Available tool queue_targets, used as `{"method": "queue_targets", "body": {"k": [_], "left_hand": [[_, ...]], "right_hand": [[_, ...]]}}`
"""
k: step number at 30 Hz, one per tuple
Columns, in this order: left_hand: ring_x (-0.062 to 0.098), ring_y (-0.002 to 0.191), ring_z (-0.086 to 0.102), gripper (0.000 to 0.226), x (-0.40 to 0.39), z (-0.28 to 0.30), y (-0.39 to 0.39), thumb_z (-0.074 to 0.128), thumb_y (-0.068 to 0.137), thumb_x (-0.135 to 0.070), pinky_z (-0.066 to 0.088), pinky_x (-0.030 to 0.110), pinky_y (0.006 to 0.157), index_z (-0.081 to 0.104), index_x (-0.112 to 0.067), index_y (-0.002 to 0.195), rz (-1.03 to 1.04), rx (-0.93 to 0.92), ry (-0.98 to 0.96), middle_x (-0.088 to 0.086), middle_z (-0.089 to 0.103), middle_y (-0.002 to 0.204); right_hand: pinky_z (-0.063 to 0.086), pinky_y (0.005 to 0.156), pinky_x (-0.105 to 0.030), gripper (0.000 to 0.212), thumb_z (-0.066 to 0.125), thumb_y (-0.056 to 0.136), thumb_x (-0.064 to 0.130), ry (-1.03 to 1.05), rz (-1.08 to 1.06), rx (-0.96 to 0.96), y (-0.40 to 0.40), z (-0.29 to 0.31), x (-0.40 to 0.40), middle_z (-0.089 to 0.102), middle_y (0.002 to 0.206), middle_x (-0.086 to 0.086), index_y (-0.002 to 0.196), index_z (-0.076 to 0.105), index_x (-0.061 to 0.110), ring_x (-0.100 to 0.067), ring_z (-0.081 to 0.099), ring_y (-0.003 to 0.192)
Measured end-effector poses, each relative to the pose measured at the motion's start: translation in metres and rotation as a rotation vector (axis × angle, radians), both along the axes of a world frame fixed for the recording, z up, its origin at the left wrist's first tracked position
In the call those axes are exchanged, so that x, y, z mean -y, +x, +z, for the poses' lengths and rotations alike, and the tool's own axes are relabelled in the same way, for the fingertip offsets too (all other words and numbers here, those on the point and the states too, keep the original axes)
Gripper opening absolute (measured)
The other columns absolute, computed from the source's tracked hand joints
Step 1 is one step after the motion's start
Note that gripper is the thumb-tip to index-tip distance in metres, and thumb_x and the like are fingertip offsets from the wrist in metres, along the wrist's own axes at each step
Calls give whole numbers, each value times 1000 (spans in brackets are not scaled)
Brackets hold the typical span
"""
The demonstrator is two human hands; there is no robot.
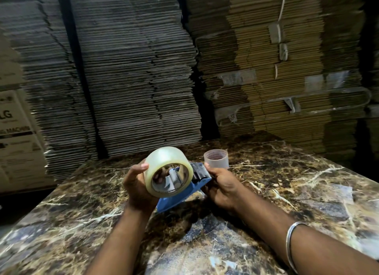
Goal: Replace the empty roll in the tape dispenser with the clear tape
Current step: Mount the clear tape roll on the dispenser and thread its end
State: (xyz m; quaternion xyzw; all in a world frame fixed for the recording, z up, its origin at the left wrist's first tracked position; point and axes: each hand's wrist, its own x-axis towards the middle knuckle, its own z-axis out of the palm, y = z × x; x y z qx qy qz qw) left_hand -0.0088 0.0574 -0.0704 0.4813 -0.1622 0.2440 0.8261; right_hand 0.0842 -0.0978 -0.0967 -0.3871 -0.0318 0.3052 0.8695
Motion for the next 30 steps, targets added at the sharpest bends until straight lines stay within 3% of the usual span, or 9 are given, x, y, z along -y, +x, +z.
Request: {"method": "queue_targets", "body": {"k": [2,5,9,13,17,23,27,30], "left_hand": [[23,60,65,32,0,-1,1,63,53,-32,51,23,60,70,-8,73,17,-9,2,8,68,63],[26,67,62,30,-2,-4,4,57,59,-27,45,30,64,68,-7,78,70,-26,8,9,67,68],[26,66,64,39,-2,-4,4,62,54,-33,49,28,64,68,-5,81,82,-31,3,9,68,68],[21,57,63,40,4,-1,2,71,44,-38,50,23,56,72,-10,73,67,-30,17,5,67,60],[25,62,62,47,6,1,1,74,42,-39,49,26,58,73,-8,77,92,-40,-26,8,67,65],[15,49,66,29,16,11,-4,55,52,-33,52,16,52,70,-8,50,61,77,-169,1,67,49],[20,57,67,34,15,9,-4,66,44,-34,53,20,57,74,-8,65,51,48,-113,5,70,58],[19,55,67,37,14,8,-2,69,39,-34,53,20,56,75,-8,64,73,19,-105,4,69,56]], "right_hand": [[52,88,-40,29,48,101,19,6,-12,-2,-3,0,-1,71,94,-20,100,67,-4,-29,65,82],[58,71,-43,33,46,102,25,31,2,-37,-9,1,-1,72,90,-19,105,67,-1,-31,69,73],[60,48,-40,36,40,106,22,118,-2,-50,-14,2,0,74,71,-20,94,64,-3,-29,73,55],[60,46,-39,37,38,106,15,174,-25,-28,-20,3,-3,73,64,-20,86,62,-5,-28,72,51],[59,43,-37,34,39,106,9,231,-27,-42,-23,4,-2,73,64,-21,85,62,-5,-28,72,52],[63,58,-33,34,38,103,6,189,49,-12,-22,1,-6,77,80,-17,94,69,-3,-23,76,64],[59,57,-29,33,40,100,9,-84,-23,142,-19,3,-3,75,80,-10,91,71,5,-22,69,69],[52,56,-30,23,48,99,16,-366,-144,288,-9,0,4,72,85,-12,92,68,6,-24,65,69]]}}
